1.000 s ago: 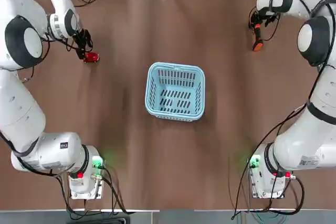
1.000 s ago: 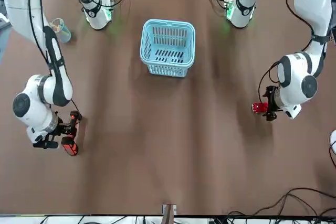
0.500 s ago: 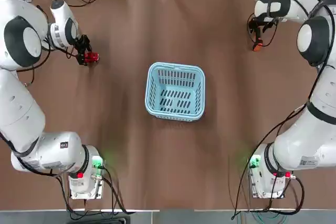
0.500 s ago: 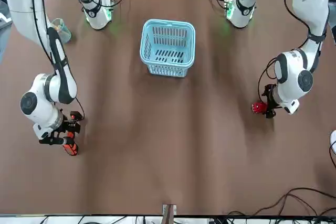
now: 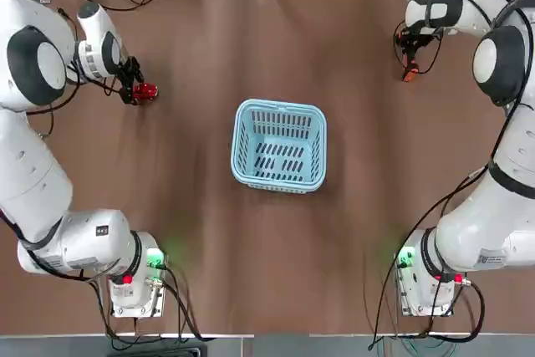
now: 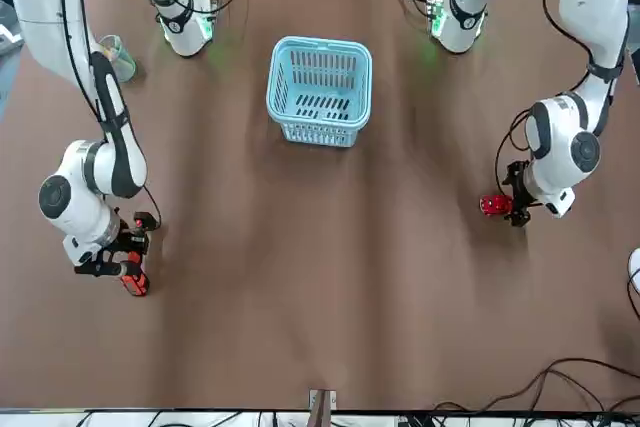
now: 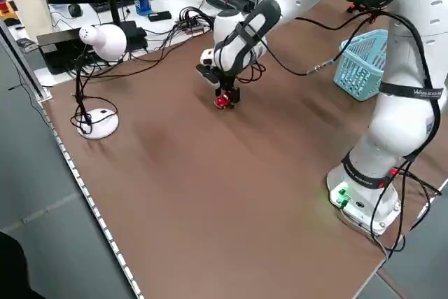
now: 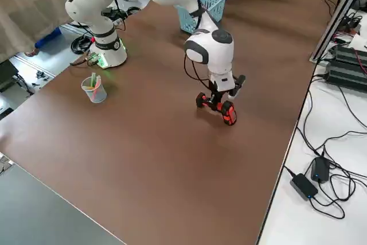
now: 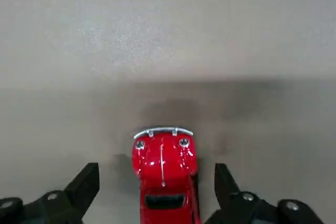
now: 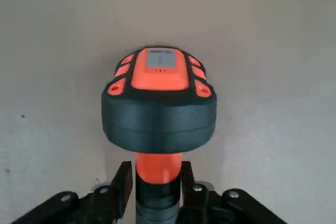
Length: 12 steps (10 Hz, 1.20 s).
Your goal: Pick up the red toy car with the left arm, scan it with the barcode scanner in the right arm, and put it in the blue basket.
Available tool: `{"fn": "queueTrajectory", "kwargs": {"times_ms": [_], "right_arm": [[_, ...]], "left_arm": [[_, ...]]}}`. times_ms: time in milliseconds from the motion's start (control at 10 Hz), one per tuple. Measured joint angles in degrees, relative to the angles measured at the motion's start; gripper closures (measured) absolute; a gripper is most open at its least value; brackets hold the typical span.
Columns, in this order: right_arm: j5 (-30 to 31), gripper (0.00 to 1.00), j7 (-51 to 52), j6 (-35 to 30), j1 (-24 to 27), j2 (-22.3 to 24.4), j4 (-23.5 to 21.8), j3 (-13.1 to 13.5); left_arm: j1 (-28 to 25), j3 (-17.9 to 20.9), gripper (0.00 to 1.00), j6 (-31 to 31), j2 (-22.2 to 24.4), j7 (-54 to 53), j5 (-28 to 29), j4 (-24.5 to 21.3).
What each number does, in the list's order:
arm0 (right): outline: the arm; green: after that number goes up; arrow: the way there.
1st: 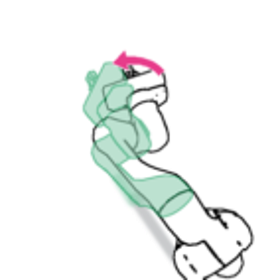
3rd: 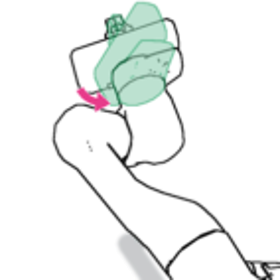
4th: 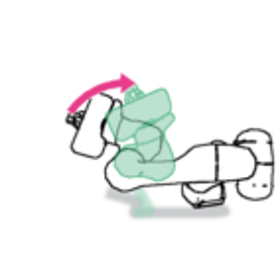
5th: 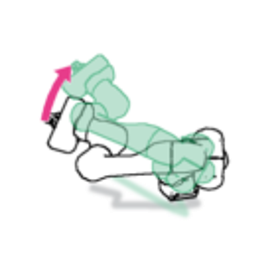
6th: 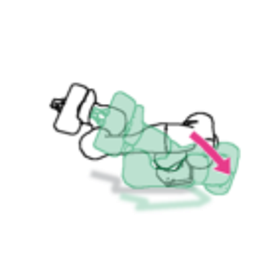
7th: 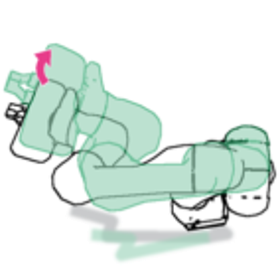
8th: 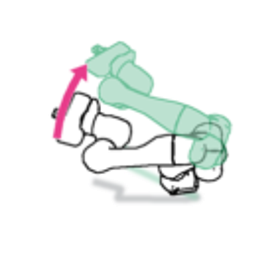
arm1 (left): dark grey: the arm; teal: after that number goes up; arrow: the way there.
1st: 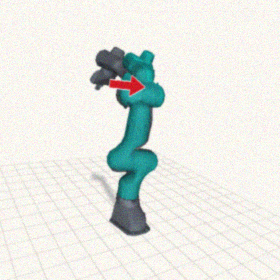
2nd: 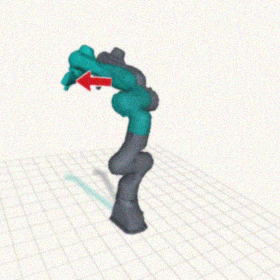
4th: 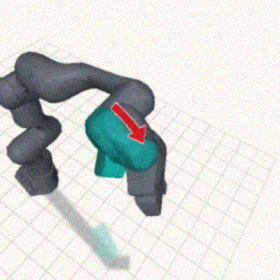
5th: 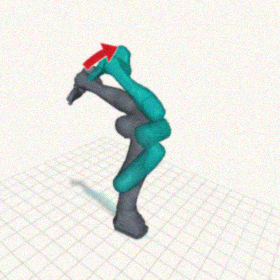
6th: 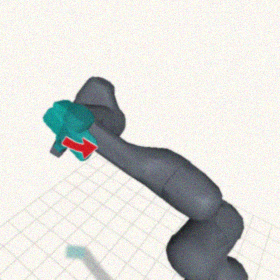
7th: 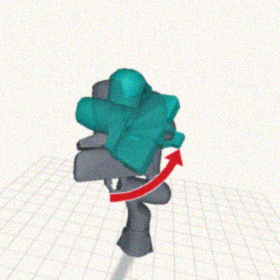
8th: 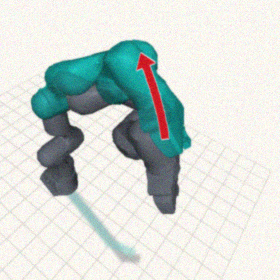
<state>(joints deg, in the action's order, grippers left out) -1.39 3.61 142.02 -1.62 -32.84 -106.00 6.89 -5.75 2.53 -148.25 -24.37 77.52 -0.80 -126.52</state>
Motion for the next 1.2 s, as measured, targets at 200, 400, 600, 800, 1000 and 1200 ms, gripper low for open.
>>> {"fn": "queueTrajectory", "kwargs": {"times_ms": [200, 400, 600, 800, 1000, 1200], "right_arm": [[-0.01, 0.63, -0.03, -0.01, 0.01, 0.02, 0.01, 0.04], [-0.02, 0.63, -0.04, -0.03, 0.02, 0.04, 0.0, 0.03], [-0.03, 0.63, -0.04, -1.12, 0.02, 0.41, 0.14, 0.01], [-0.16, 0.63, -0.04, -5.55, -0.01, 2.34, 0.98, -0.63], [-2.5, 0.63, -0.04, -10.59, -0.13, 4.86, 2.33, -2.17], [-5.55, 0.63, -0.58, -16.38, -0.37, 7.47, 3.7, -5.09]], "left_arm": [[0.0, 0.0, 0.13, -0.29, -0.24, 0.04, 0.0, 0.0], [0.0, -0.04, 0.45, -0.78, -0.22, 0.04, 0.0, 0.09], [0.0, -0.09, 0.51, -0.78, -0.03, 0.26, 0.0, 0.08], [0.17, -0.5, 0.51, -0.54, 1.07, 1.37, -0.01, 0.52], [0.49, -2.63, 0.51, 3.28, 4.71, 2.37, -0.03, 1.95], [0.83, -7.21, 0.51, 7.95, 8.06, 6.68, -0.04, 4.88]]}}
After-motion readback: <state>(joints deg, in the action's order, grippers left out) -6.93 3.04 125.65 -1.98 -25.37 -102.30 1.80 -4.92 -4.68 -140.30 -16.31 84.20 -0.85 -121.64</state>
